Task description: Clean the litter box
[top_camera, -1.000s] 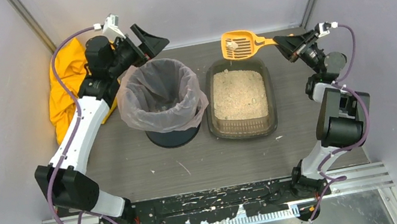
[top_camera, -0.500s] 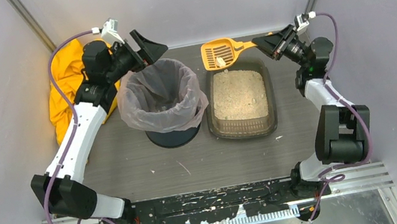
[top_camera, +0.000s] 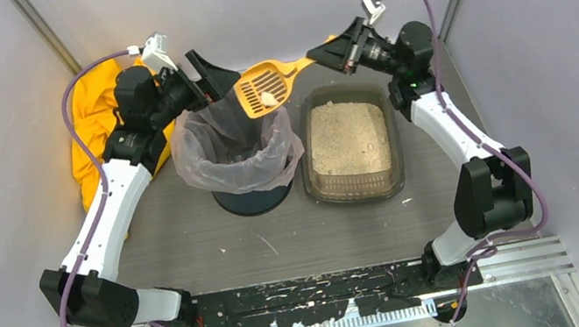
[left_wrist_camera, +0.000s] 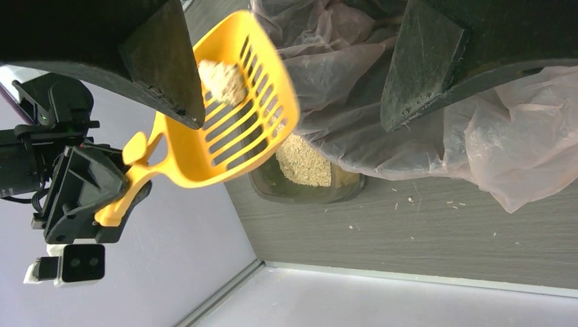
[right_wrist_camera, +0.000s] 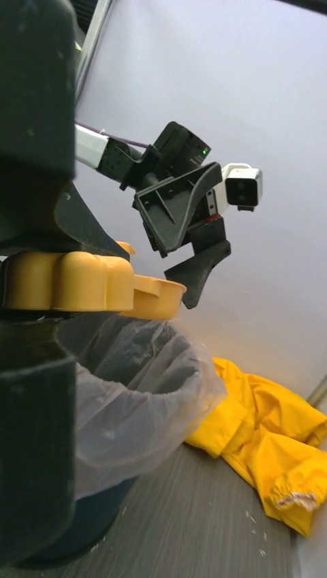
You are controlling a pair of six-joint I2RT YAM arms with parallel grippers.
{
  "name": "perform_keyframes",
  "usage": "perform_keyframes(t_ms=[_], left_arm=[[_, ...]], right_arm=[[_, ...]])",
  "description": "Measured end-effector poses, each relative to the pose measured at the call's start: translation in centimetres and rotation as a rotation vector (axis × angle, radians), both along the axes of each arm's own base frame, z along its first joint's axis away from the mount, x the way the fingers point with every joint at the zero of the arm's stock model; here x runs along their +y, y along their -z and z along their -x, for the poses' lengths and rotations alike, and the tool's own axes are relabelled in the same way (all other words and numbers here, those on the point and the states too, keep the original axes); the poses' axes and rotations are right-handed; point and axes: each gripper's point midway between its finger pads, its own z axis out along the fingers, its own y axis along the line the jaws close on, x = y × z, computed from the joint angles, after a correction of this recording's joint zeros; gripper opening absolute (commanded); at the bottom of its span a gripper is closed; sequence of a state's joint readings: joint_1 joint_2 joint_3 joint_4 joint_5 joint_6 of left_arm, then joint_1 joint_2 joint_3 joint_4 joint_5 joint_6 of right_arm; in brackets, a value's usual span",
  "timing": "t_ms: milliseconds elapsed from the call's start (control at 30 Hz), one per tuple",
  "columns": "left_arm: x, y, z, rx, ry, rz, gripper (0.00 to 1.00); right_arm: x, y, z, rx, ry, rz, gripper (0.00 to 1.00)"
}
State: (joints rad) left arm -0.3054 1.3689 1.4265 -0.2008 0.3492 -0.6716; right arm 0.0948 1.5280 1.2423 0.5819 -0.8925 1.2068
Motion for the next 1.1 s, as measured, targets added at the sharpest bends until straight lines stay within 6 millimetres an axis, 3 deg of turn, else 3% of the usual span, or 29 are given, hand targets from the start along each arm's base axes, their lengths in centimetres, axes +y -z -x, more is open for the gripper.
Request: perform_keyframes(t_ms=[133, 400, 567, 900, 1100], left_arm=[[0.6, -0.5, 0.1, -0.009, -0.019, 0.002, 0.99], [1.6, -1.4, 0.7, -0.021, -0.041, 0.004, 0.99], [1.6, -1.5, 0.9, -0.015, -0.041, -0.002, 0.99], [1.6, -2.2, 0.7, -0.026, -0.040, -0.001, 0.98], [1.1, -1.6, 0.0, -0.012, -0.026, 0.011, 0.90]], right_arm=[[3.6, 0.5, 0.0, -0.005, -0.046, 0.075, 0.01], [9.7, 3.7, 0.0, -0.073, -0.032, 0.430, 0.01], [12.1, 4.8, 0.8, -0.153, -0.018, 0.630, 0.01], [10.8, 3.5, -0.1, -0.255, 0.081, 0.777, 0.01], [8.7, 0.1, -0.7, -0.226, 0.105, 0.597, 0.01]])
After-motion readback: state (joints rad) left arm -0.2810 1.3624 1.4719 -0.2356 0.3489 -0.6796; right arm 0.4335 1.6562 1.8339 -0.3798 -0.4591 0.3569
